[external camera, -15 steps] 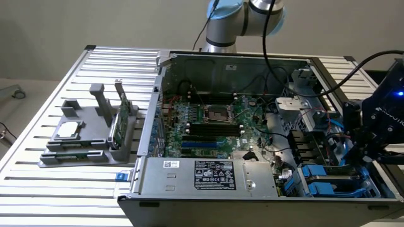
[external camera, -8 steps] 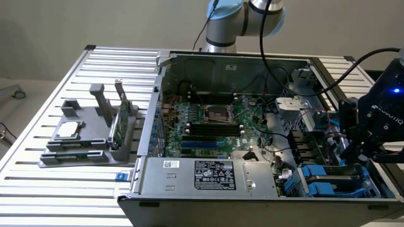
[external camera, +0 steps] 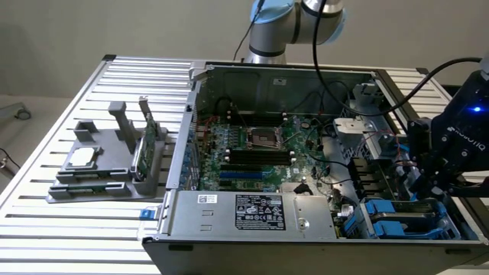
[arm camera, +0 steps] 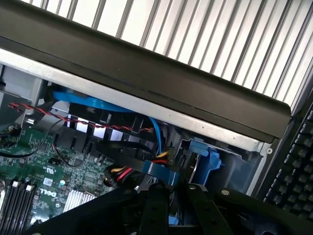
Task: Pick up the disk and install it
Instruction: 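Insert the first disk wire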
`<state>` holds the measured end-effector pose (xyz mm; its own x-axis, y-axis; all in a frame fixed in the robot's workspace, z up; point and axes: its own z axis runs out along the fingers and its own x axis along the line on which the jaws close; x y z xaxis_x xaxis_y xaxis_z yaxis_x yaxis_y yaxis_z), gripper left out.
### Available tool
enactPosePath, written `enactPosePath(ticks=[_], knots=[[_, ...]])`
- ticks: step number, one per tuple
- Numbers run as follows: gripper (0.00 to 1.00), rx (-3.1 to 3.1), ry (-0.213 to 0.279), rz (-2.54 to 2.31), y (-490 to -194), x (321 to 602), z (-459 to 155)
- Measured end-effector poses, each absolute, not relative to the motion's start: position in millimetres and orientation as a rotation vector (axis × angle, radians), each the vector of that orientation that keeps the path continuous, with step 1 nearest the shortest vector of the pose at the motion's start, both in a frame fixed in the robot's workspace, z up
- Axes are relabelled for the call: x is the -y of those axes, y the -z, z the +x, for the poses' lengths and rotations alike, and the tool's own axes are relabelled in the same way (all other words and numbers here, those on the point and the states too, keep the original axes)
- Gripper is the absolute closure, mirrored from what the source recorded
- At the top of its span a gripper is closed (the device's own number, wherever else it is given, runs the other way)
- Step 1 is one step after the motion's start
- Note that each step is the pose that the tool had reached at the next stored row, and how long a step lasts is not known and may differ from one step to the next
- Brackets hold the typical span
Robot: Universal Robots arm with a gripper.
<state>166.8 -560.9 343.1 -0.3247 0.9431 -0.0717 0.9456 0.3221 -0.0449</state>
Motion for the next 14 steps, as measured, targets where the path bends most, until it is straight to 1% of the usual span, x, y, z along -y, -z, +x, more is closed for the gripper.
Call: enactPosePath(ticks=[14], knots=[[0.83,-2.444,0.121,1.918,-344.4,560.9,160.9]])
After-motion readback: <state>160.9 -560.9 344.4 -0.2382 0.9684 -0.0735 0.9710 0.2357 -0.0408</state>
